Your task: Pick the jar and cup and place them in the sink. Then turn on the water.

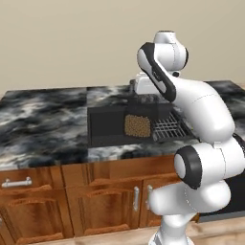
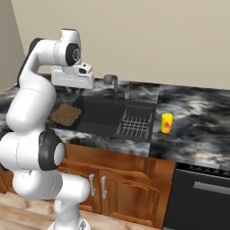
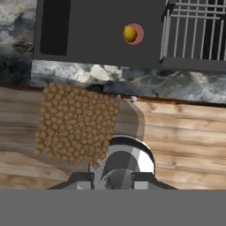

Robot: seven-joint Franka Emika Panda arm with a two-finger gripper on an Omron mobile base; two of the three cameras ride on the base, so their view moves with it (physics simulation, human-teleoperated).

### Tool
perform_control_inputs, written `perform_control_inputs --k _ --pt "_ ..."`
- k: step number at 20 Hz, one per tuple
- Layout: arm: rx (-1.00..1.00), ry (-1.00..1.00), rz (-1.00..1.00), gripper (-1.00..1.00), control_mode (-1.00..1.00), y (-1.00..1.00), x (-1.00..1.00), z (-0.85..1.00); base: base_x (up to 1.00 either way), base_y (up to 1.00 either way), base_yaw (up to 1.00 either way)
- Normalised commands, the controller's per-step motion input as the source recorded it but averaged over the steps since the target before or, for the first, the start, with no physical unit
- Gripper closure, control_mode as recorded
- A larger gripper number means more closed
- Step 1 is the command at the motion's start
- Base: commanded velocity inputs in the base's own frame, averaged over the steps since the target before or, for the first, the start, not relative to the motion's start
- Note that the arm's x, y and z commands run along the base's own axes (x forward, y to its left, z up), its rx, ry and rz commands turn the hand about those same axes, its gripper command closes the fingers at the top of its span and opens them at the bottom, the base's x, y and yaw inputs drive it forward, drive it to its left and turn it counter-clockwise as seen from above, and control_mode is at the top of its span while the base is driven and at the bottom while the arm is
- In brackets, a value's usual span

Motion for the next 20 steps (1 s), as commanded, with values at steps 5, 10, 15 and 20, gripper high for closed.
perform_control_inputs --k 5,10,15,20 --pt "0.0 0.0 0.0 1.0 1.0 0.0 0.0 0.0 0.22 -0.59 0.0" --pt "0.0 0.0 0.0 1.0 1.0 0.0 0.0 0.0 0.27 -0.48 0.0" --pt "0.0 0.0 0.0 1.0 1.0 0.0 0.0 0.0 0.24 -0.27 0.0" --pt "0.0 0.0 0.0 1.0 1.0 0.0 0.0 0.0 0.35 -0.22 0.0"
